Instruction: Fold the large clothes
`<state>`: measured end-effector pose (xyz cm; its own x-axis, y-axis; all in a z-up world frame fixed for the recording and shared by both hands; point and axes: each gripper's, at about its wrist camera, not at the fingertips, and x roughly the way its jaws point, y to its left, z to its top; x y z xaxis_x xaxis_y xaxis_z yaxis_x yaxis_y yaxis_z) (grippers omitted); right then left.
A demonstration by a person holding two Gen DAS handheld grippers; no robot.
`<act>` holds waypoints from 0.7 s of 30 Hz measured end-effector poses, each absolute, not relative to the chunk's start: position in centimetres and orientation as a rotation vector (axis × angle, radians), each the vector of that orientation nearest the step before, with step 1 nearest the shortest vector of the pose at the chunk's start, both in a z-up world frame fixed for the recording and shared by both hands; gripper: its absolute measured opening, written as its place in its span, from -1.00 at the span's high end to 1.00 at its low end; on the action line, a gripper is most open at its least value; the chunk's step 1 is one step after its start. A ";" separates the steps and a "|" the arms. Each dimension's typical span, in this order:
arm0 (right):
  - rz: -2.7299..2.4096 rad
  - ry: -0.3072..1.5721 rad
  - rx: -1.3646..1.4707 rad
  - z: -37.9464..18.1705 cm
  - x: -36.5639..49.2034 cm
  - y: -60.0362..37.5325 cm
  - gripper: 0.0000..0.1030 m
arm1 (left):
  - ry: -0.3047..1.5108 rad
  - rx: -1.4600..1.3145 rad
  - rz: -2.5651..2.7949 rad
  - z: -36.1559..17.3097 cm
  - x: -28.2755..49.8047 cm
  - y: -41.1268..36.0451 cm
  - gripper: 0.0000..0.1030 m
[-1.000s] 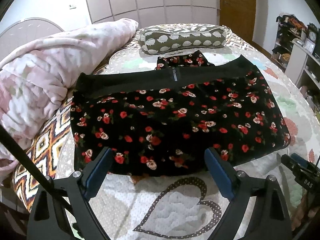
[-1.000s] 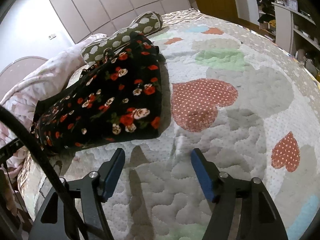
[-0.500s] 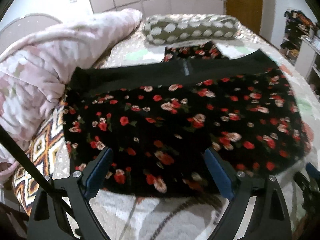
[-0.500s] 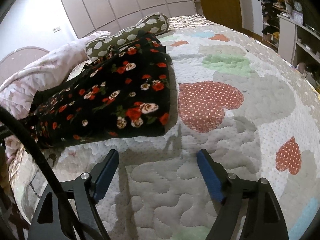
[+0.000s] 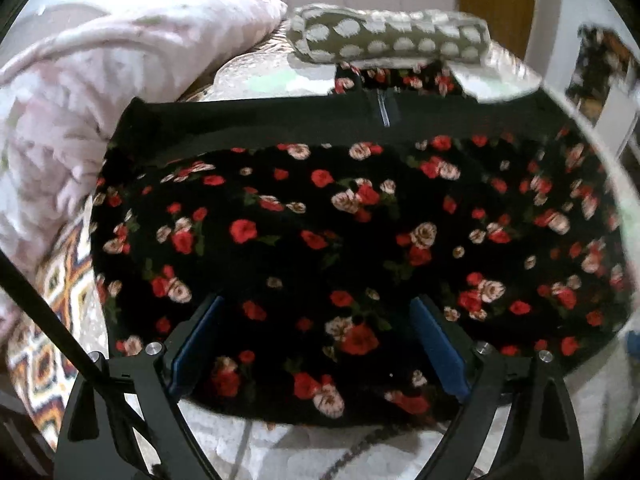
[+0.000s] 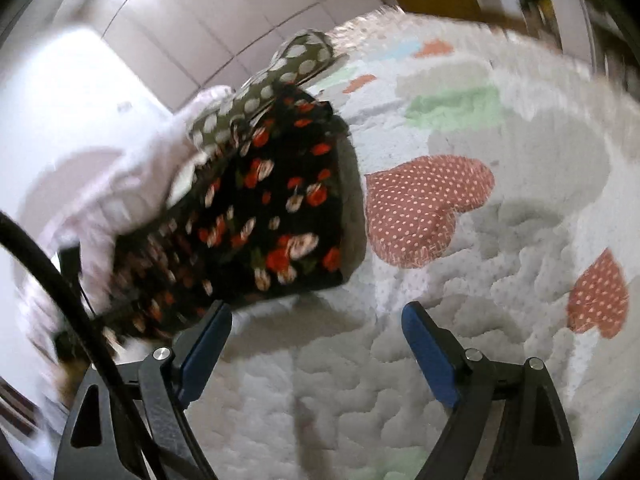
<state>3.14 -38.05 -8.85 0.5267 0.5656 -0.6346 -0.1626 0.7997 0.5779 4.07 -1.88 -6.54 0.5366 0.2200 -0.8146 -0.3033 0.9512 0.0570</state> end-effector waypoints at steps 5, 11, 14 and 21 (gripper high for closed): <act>0.507 0.926 0.525 -8.6 6.9 -37.0 -0.47 | 0.919 -0.204 0.290 -5.0 1.1 -0.9 -0.80; 0.595 0.953 0.534 -9.9 12.1 -32.1 -0.27 | 0.924 -0.269 0.316 -4.7 -1.6 0.1 -0.80; 0.649 1.016 0.667 -10.6 13.2 -32.0 0.50 | 0.922 -0.263 0.344 -4.3 -2.5 0.4 -0.80; 0.701 0.953 0.726 -8.0 10.5 -35.3 0.61 | 0.903 -0.282 0.383 -3.0 -4.4 1.5 -0.80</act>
<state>10.45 -35.32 -8.05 0.4055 0.7905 -0.4590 -0.2030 0.5675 0.7980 -4.41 1.53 -3.01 0.5596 0.2035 -0.8034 -0.4365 0.8964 -0.0770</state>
